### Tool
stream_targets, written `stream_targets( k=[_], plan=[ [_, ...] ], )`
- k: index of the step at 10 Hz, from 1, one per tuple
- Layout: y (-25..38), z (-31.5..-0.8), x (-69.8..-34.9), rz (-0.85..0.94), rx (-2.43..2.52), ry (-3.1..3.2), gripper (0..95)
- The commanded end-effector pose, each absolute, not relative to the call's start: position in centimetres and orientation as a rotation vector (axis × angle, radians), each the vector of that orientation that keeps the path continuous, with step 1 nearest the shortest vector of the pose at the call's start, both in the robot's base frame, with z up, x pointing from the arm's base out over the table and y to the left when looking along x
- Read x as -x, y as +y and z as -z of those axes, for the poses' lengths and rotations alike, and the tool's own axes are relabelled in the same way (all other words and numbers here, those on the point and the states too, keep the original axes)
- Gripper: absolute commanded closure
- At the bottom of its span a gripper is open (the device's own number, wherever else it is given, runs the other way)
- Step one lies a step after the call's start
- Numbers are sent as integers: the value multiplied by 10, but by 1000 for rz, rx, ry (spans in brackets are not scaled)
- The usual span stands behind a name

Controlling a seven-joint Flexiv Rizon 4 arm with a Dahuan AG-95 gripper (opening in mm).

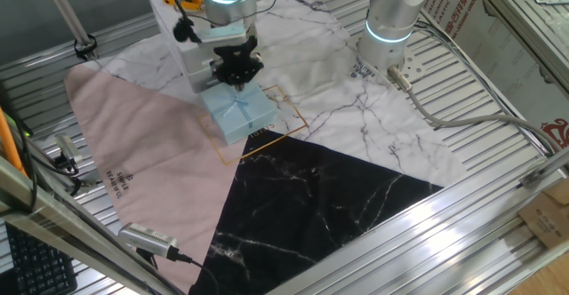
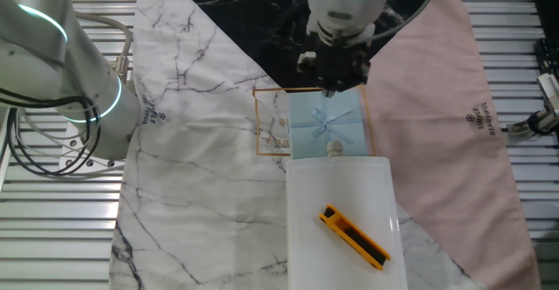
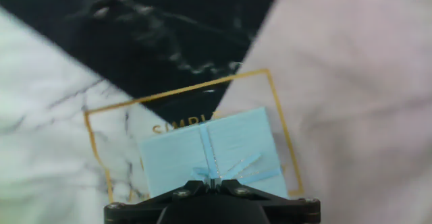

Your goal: Grasp the handle and open the drawer

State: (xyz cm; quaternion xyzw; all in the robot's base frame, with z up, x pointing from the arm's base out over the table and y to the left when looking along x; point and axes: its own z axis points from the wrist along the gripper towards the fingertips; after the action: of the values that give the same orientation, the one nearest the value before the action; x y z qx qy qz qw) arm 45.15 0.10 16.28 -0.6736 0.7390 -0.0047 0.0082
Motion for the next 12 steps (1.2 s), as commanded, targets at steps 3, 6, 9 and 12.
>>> stream_targets(
  k=[3,6,9,12],
  plan=[
    [-6,-171,-445,-31,2446,1953,950],
    [-16,-178,-441,-24,2445,1966,950],
    [-24,-185,-445,-23,2438,1979,950],
    [-38,-188,-450,-33,2407,2007,950]
  ],
)
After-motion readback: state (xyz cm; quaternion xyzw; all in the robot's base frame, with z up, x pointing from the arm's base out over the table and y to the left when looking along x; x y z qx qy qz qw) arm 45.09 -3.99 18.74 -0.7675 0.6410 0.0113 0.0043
